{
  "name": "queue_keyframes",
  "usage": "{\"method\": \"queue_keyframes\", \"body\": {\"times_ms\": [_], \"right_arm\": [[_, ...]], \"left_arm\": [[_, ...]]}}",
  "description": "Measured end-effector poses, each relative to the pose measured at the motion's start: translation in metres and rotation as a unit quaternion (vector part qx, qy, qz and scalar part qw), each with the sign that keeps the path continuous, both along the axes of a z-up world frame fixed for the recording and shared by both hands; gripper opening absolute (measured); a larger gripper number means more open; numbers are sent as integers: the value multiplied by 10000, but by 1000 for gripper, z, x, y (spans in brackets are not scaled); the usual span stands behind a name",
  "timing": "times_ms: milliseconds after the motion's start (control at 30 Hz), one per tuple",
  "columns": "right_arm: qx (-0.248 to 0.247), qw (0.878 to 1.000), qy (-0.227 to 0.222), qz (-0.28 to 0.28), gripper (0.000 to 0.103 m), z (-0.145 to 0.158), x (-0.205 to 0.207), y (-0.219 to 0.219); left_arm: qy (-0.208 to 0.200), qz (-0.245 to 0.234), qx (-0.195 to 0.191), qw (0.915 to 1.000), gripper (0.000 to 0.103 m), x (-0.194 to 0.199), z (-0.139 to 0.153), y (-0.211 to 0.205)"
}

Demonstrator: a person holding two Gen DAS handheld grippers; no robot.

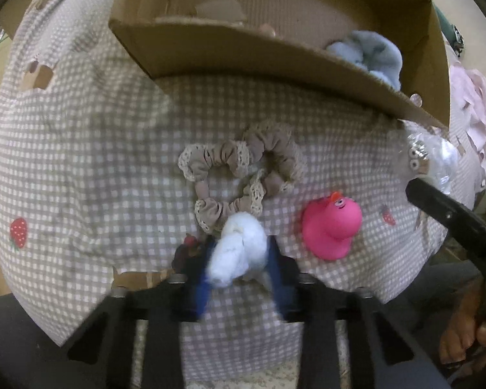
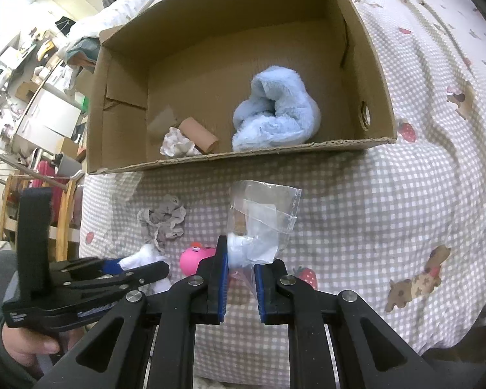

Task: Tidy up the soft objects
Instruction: 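Grasp the clear plastic bag with the right gripper while the left gripper grasps the white sock, then carry the plastic bag and white sock over the box with both grippers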

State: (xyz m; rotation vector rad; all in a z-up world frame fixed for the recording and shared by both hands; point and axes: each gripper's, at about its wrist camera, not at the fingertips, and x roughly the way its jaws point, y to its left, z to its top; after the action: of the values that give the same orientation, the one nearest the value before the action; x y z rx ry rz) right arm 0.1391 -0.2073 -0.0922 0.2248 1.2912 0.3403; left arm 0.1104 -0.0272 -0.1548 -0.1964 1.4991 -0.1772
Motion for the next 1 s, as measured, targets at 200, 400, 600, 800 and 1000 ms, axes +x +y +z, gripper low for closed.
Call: {"method": "queue_keyframes", "body": {"times_ms": [200,400,600,800,1000], "right_arm": [[20,10000,6,-2,16,2,-1,0],[165,9998,-108,86,16,14,-8,2],[193,9992,-316,150,16,31,-16,0],[254,9982,-482,236,16,41,-23,4],[443,9960,-749,226,16,64,-27,7]], "left_arm": [[-104,-137,-136,9998,19,-17,15,5],[-542,-96,-111,9984,19,-40,49,18],[-729,496,131,9960,19,-54,65,42],[-1282,582,347,9894,19,-47,95,46],[-1604,658,265,9845,19,-32,120,43]]}}
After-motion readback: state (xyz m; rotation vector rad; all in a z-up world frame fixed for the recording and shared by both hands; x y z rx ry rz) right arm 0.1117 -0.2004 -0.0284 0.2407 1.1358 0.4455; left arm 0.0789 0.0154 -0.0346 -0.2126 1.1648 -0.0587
